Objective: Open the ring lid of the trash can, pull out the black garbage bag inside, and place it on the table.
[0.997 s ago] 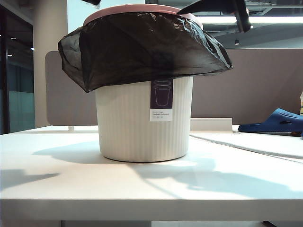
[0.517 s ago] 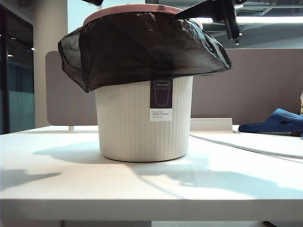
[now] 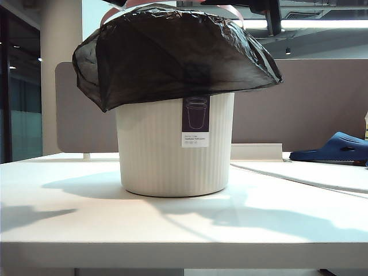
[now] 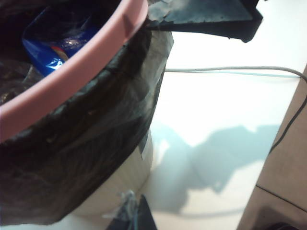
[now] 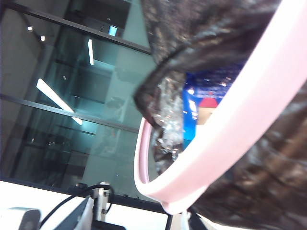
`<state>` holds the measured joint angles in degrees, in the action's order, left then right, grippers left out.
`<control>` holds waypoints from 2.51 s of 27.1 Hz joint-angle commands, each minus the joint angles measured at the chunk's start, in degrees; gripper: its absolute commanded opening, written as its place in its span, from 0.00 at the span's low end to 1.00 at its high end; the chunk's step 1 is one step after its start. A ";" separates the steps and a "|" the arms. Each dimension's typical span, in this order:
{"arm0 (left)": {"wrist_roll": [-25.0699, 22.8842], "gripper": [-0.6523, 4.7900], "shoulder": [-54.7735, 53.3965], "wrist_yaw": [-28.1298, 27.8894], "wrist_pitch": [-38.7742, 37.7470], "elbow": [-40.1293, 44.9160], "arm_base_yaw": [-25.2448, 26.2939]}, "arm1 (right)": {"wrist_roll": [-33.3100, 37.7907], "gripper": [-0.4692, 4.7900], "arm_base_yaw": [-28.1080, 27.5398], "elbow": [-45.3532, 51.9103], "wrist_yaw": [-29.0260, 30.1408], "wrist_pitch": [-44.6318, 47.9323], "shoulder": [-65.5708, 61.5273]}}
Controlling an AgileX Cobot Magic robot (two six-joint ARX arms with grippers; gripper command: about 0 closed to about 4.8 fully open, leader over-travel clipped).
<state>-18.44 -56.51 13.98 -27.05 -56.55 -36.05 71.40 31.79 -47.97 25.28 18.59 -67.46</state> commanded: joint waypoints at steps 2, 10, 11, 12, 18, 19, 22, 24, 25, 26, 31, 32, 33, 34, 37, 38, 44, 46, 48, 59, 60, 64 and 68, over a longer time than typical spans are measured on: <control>-1.27 0.11 -0.72 0.37 5.57 -0.15 0.00 | 0.26 0.54 0.11 -0.28 -1.20 2.75 0.20; -1.29 0.11 -3.58 0.96 11.89 -0.15 -0.02 | 0.72 0.54 0.09 -0.28 -3.50 5.88 -0.31; -1.29 0.11 -4.42 1.53 12.04 -0.17 -0.02 | 1.38 0.54 0.09 -0.31 -3.50 6.67 -0.87; -1.29 0.11 -4.81 1.53 12.24 -0.15 -0.02 | 1.92 0.54 0.09 -0.31 -3.43 7.45 -1.33; -3.32 0.11 -5.81 1.38 13.40 -0.17 0.00 | 3.69 0.54 0.11 -0.39 -2.45 13.03 -3.37; -4.09 0.11 -5.81 1.31 13.77 -0.15 0.00 | 4.22 0.54 0.09 -0.44 -2.40 13.99 -3.37; -4.07 0.11 -5.81 1.31 15.69 -0.17 -0.02 | 4.96 0.54 0.09 -0.79 -2.25 14.62 -3.37; -4.11 0.11 -5.81 1.29 17.53 -0.17 0.00 | 5.07 0.54 0.11 -1.42 -2.16 14.64 -3.37; -4.31 0.11 -6.05 1.29 18.88 -0.17 0.00 | 5.09 0.54 0.09 -1.97 -1.75 14.71 -3.37; -4.35 0.11 -6.08 1.27 19.41 -0.17 0.00 | 5.09 0.54 0.09 -2.27 -1.53 14.60 -3.37; -8.09 0.11 -8.59 -0.59 22.69 -0.20 -0.02 | 5.07 0.54 0.11 -3.91 -0.63 14.21 -3.37; -8.39 0.11 -8.72 -1.42 23.02 -0.20 0.00 | 5.07 0.54 0.09 -3.89 -0.31 14.19 -3.37; -9.40 0.11 -9.05 -2.60 24.17 -0.20 0.00 | 5.07 0.54 0.11 -3.89 0.20 14.21 -3.37; -9.88 0.11 -9.31 -2.60 24.70 -0.20 0.00 | 5.07 0.54 0.11 -3.89 0.22 14.19 -3.37; -13.79 0.11 -9.40 -4.17 25.94 -0.20 0.00 | 5.07 0.54 0.11 -3.89 0.44 14.23 -3.37; -14.32 0.11 -9.40 -4.42 26.21 -0.20 0.00 | 5.09 0.54 0.11 -3.89 0.44 14.23 -3.37; -18.12 0.11 -9.40 -7.78 29.05 -0.20 0.00 | 5.07 0.54 0.11 -3.89 1.70 14.25 -3.37; -18.36 0.11 -9.40 -7.78 30.18 -0.22 0.00 | 5.07 0.54 0.11 -3.89 1.90 14.27 -3.37; -19.28 0.11 -9.40 -7.82 31.04 -0.22 0.00 | 4.85 0.54 0.11 -3.89 1.92 14.29 -3.37; -18.56 0.11 -9.64 -7.04 34.45 -5.79 2.47 | 2.80 0.54 0.11 -3.85 4.24 14.25 -3.37; -18.58 0.11 -9.68 -7.06 34.45 -6.08 2.89 | 1.62 0.54 0.11 -3.85 4.50 14.27 -3.37; -16.17 0.11 -10.62 -3.23 34.49 -8.04 7.30 | -3.41 0.54 0.13 -3.82 7.17 14.21 -3.37; -15.17 0.11 -13.35 -0.37 34.36 -11.39 10.86 | -7.34 0.54 0.26 -3.76 12.15 14.14 -3.37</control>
<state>-34.11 -69.49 12.47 6.59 -66.85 -25.39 65.73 31.81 -51.62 35.64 31.86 -71.09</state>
